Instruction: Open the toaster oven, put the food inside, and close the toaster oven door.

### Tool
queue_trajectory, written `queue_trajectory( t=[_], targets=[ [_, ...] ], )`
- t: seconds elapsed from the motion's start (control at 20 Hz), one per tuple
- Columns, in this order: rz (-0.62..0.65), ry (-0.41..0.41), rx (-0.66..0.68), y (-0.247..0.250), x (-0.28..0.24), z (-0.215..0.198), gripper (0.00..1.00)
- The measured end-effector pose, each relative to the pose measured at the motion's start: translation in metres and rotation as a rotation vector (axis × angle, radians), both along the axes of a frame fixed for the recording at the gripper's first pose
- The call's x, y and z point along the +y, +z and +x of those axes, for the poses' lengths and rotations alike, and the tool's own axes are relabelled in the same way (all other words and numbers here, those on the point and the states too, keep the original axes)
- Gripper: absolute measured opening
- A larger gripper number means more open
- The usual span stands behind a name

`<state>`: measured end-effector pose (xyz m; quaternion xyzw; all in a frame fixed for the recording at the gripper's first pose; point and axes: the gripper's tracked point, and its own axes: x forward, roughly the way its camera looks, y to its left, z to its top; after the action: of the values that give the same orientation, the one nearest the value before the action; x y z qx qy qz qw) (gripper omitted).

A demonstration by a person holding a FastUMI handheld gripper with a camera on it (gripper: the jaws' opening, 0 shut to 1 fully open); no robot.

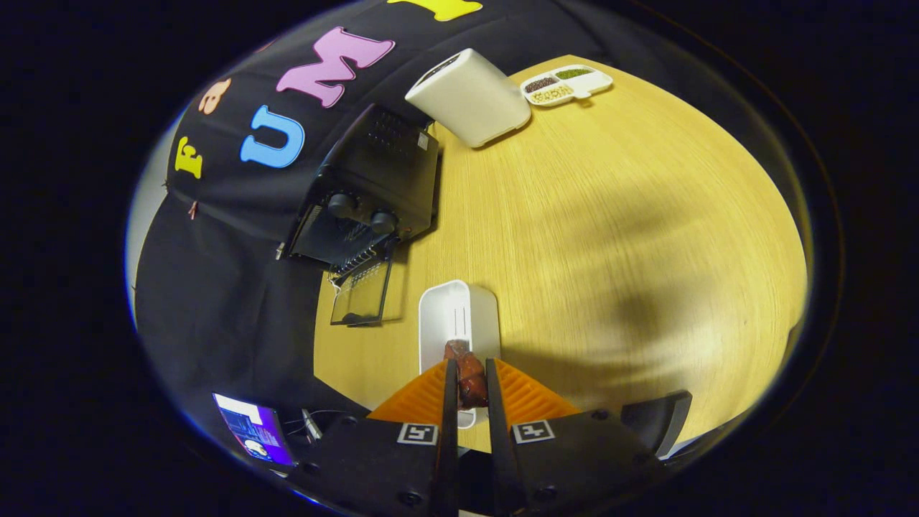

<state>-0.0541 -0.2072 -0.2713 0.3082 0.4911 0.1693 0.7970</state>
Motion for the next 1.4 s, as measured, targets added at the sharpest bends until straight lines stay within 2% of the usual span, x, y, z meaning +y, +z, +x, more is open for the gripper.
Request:
queue_trajectory(
  t=[0.25,0.7,1.05,1.4],
  targets=[
    [-0.009,0.033,-0.010,0.003,0.002,-0.003,0.14],
    [-0.108,0.080,-0.086,0.030,-0.009,0.007,0.14],
    [-0.138,0.029,-0.139,0.072,0.006,0.014,0.14],
    [-0.087,-0.036,-0.190,0.111,0.073,0.017,0.14]
  ],
)
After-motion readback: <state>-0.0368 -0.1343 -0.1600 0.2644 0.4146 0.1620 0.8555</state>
